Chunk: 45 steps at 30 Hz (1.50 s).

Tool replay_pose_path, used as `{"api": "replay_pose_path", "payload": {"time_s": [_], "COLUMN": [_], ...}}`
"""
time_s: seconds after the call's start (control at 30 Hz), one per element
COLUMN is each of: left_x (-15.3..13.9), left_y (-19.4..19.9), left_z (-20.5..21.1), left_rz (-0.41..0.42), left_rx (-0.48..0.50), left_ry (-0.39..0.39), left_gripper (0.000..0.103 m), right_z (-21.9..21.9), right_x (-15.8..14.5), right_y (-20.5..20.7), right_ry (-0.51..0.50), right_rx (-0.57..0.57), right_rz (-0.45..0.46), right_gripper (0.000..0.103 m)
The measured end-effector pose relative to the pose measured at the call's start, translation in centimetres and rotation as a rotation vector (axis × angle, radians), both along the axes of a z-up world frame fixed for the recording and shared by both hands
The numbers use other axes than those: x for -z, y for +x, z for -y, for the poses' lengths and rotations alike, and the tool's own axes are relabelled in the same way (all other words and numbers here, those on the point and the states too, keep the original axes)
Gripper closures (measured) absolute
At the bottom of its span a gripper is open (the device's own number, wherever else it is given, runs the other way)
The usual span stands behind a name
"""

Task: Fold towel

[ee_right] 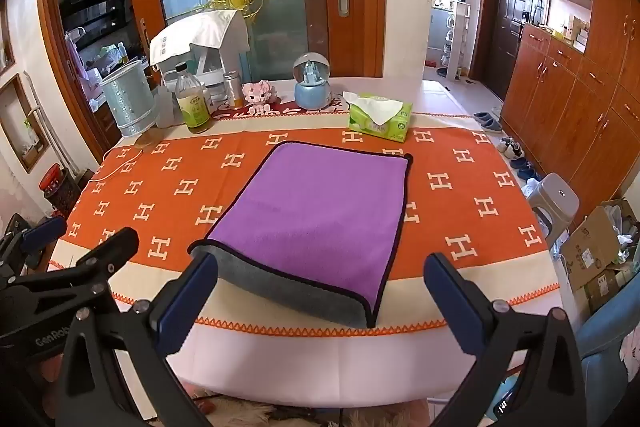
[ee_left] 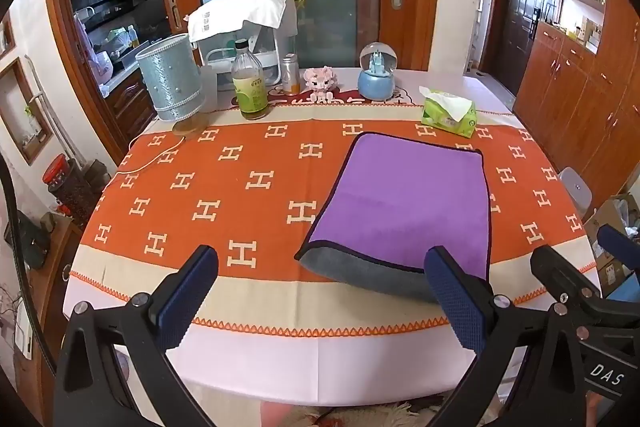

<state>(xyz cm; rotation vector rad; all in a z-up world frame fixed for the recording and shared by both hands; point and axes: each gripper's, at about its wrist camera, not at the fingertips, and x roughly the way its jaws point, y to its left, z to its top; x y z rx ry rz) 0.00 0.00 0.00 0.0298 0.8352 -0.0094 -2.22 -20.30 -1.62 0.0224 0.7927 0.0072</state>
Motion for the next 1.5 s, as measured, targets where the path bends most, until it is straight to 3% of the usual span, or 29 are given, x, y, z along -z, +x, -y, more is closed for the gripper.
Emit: {"api": "replay_pose_path", "payload": {"time_s": [1.5], "left_x": [0.5], "left_y": [-0.6], "left_z": [2.0], "left_rz": [-0.009], "left_rx": [0.008], "left_ry": [0.003], "left_gripper": [0.001], "right_z": [1.0], "right_x": [0.7], "right_y": [0.2], "right_ry": [0.024], "right_rx": [0.018], "right_rz": [-0.023], "right_gripper": [0.000]}}
